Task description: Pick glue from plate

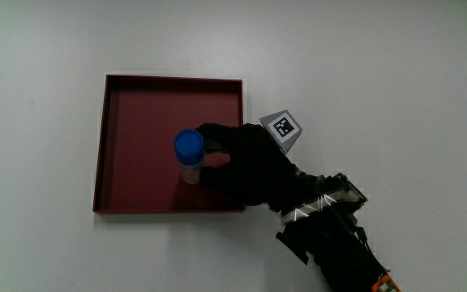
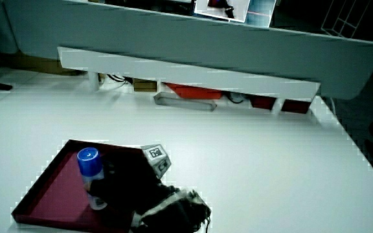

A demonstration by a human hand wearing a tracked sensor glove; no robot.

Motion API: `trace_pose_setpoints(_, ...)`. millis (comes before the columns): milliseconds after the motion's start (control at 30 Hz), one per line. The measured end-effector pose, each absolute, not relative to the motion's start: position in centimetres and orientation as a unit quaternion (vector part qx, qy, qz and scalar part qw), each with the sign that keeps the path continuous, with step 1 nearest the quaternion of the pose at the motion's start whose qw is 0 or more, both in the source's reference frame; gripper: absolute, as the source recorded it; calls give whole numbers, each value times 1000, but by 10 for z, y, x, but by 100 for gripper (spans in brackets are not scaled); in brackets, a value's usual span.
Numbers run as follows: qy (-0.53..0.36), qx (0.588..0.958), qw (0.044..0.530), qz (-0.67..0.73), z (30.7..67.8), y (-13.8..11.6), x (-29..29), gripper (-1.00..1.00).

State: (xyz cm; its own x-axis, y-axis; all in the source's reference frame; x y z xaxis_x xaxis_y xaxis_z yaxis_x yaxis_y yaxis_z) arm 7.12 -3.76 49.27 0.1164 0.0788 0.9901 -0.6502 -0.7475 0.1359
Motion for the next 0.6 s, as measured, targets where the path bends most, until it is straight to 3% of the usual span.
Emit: trace_pose_setpoints(600, -190, 673, 244, 672, 433, -50, 121, 100)
